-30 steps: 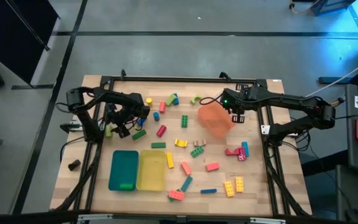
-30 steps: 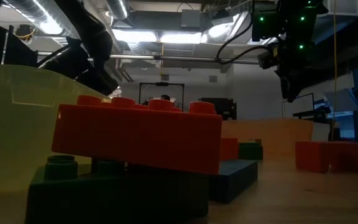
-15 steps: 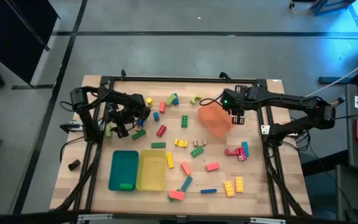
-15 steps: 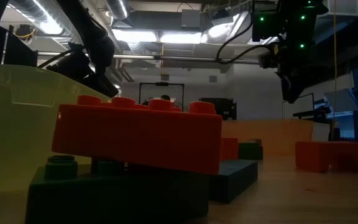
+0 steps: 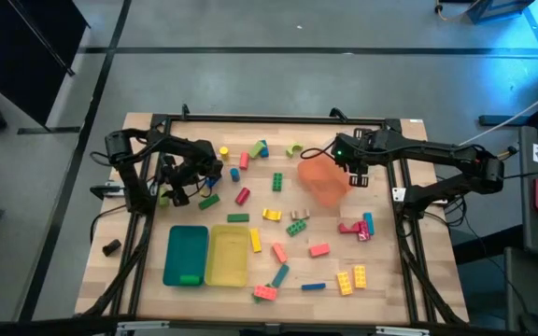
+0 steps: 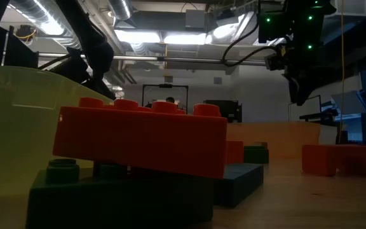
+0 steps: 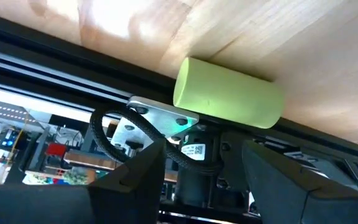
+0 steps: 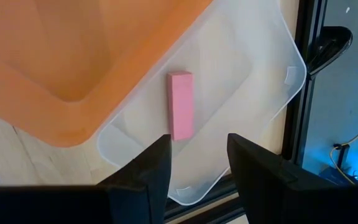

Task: Sort blocks by size
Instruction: Put the light green cylinder block into the blue bin

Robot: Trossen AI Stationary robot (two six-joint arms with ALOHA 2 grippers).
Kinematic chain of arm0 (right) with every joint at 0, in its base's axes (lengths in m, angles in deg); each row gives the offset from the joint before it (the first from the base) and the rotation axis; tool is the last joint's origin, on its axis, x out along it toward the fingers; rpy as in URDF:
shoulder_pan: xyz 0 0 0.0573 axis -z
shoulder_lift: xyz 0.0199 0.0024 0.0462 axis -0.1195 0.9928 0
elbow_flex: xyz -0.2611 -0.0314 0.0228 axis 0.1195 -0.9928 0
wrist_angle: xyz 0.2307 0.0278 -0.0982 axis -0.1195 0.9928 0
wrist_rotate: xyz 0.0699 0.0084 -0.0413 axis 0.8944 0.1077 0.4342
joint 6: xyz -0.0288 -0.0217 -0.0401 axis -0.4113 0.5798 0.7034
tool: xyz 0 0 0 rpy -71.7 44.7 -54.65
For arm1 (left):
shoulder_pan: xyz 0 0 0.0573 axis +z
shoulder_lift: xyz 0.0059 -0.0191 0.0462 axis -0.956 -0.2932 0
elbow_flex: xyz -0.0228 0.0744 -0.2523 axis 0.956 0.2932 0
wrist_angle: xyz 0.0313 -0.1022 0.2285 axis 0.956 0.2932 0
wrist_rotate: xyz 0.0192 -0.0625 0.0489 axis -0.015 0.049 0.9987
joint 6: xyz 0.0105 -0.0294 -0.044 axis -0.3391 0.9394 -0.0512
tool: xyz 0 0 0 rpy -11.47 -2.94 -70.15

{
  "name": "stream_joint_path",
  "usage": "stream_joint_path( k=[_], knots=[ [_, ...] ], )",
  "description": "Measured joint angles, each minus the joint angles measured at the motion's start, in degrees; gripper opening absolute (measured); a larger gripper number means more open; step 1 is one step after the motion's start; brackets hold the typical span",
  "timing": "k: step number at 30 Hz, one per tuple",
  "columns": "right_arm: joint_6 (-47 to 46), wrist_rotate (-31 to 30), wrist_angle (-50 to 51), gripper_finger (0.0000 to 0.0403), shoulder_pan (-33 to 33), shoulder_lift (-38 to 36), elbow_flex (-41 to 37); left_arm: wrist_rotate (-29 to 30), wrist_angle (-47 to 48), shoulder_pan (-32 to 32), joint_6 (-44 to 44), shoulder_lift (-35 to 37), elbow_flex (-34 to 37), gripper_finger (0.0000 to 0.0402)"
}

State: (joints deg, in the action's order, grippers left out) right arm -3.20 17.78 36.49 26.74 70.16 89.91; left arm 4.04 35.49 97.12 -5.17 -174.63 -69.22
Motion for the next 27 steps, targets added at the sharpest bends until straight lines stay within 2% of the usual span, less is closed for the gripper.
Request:
stream_joint_path(
  k=[13,23,27],
  knots=[
    [0.0,0.0,0.1,0.0159,0.0,0.0,0.0,0.0,-3.2,0.0,0.4,0.0,0.4,0.0195],
    [0.0,0.0,0.4,0.0159,0.0,0.0,0.0,-2.7,-4.5,-0.1,0.8,-0.2,1.7,0.0150],
    [0.0,0.0,0.4,0.0159,0.0,0.0,0.0,-4.3,-6.9,-0.1,2.0,-0.2,4.3,0.0133]
  ],
)
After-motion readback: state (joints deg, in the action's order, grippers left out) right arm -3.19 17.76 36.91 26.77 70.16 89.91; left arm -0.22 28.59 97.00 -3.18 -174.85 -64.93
